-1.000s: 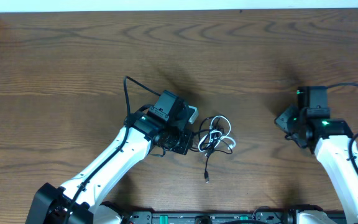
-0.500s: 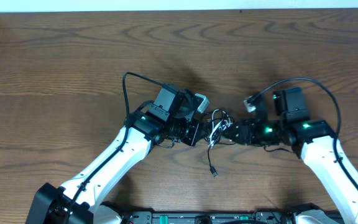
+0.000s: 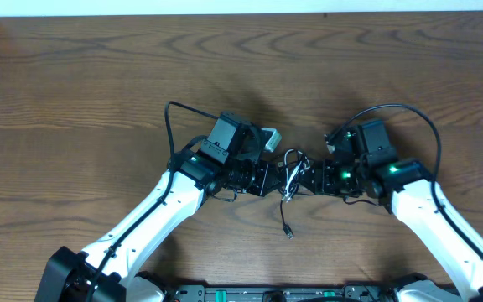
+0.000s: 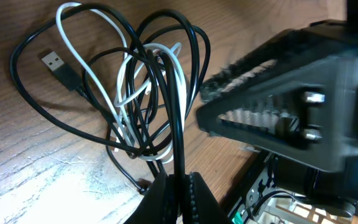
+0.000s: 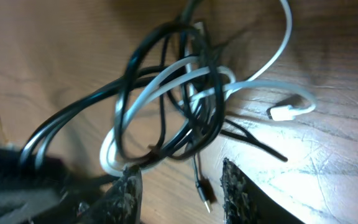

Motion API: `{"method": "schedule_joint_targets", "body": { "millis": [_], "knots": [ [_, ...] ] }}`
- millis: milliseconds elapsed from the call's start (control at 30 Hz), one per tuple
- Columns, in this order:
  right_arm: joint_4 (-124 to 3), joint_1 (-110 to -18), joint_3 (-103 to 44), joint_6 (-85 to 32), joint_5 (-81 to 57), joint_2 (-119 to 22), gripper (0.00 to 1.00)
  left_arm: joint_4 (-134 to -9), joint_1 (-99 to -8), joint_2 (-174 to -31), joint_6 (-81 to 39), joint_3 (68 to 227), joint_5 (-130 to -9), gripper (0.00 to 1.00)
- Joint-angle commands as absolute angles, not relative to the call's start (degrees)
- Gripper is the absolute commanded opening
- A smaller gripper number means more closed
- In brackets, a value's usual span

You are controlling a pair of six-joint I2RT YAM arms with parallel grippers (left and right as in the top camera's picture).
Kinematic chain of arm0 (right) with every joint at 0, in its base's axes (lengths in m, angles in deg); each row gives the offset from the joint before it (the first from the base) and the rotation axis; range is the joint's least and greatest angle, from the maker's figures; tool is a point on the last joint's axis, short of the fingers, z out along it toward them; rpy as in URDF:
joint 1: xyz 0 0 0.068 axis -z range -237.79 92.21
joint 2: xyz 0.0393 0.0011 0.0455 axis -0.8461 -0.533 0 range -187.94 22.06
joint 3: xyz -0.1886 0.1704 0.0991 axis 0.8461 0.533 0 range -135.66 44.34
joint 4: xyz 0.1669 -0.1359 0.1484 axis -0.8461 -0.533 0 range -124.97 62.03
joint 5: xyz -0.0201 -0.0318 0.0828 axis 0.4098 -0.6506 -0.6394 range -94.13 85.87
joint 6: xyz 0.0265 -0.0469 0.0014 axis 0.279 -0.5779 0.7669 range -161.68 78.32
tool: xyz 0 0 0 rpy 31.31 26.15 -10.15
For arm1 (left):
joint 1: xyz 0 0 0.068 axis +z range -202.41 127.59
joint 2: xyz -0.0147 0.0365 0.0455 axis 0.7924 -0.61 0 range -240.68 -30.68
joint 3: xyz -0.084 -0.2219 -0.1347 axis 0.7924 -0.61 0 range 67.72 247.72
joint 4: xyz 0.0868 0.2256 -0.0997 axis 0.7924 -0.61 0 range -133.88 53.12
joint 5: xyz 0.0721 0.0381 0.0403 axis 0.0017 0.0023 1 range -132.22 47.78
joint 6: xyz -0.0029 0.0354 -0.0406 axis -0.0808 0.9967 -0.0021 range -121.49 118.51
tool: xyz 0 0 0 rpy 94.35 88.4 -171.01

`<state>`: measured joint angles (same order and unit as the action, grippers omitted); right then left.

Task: Untangle cables

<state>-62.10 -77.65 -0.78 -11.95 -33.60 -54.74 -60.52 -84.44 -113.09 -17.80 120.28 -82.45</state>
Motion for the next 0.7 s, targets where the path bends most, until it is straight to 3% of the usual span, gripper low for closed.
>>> {"method": "schedule_joint_targets", "body": {
  "millis": [0,667],
  "knots": [
    [-60.3,-79.4,0.1,-8.0,-32.0,-57.1,0.37,-60.6,-84.4,-113.0,-18.3,120.5,-83.6,0.07],
    [-57.7,-80.7,0.1,-8.5,-40.9,-59.2,0.33,-60.8,-84.4,-113.0,-18.3,120.5,-83.6,0.07]
  ]
}}
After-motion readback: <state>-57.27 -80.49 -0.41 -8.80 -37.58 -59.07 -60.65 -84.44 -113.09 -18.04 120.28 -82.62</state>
